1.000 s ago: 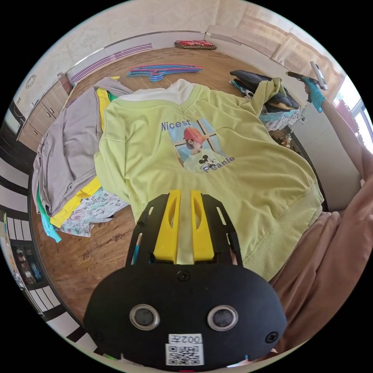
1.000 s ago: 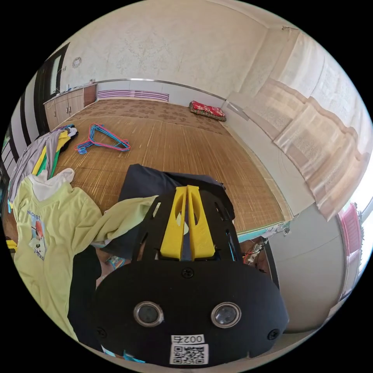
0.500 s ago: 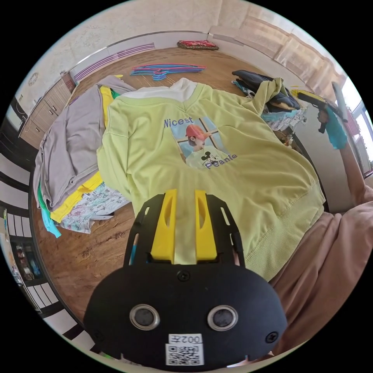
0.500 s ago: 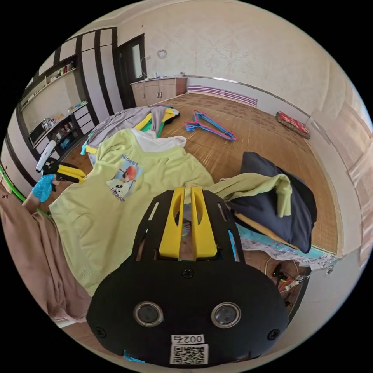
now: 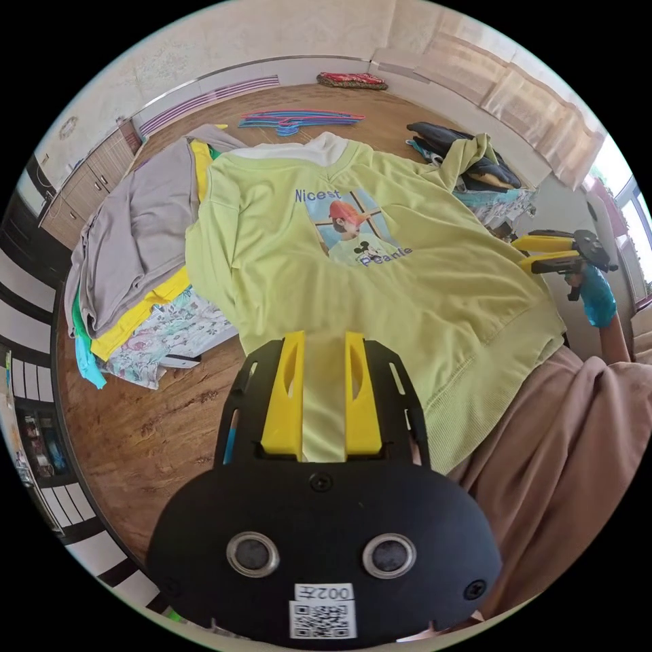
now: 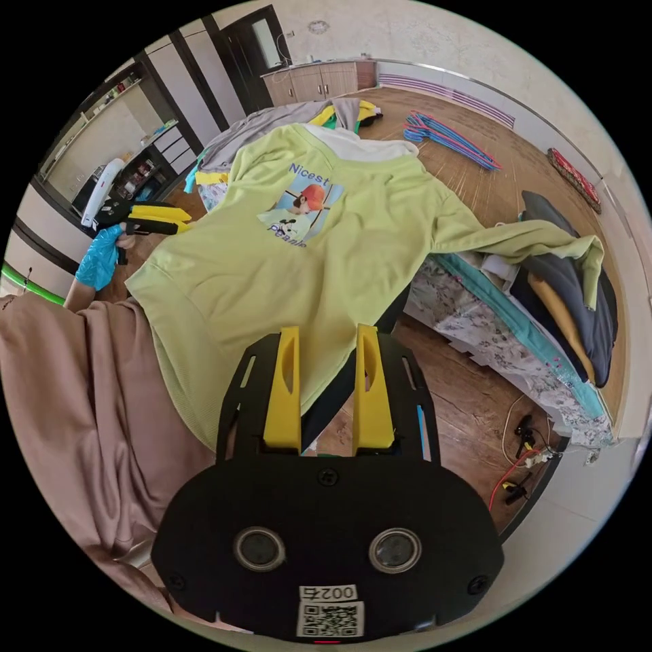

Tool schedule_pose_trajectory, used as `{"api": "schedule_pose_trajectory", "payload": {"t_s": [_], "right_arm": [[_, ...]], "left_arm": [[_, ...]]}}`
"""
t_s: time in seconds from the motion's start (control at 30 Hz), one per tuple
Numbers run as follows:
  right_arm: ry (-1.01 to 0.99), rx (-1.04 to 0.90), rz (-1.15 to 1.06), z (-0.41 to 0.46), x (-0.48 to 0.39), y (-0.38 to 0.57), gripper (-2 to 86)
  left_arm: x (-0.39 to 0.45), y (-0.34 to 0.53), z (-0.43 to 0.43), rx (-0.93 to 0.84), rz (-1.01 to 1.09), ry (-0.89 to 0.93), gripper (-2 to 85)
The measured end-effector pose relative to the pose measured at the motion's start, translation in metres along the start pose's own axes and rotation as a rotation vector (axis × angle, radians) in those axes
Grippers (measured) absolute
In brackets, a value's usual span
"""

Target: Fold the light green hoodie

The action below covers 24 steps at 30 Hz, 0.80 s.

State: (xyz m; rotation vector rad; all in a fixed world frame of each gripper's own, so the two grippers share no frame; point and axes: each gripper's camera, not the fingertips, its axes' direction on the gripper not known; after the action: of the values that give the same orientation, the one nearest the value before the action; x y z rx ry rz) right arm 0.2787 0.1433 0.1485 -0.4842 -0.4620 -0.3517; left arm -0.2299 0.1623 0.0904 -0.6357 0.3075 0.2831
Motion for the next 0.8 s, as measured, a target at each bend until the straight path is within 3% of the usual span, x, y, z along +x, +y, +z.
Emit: {"api": "schedule_pose_trajectory", "payload": {"t_s": [0.47, 0.8], "right_arm": [[-0.032, 0.058, 0.038, -0.001, -0.013, 0.009, 0.0], [0.018, 0.093, 0.064, -0.020, -0.018, 0.029, -0.9]], "left_arm": [[0.006, 0.004, -0.001, 0.022, -0.015, 0.003, -1.1], [0.019, 0.011, -0.026, 0.039, 0.091, 0.007, -0.9]]}}
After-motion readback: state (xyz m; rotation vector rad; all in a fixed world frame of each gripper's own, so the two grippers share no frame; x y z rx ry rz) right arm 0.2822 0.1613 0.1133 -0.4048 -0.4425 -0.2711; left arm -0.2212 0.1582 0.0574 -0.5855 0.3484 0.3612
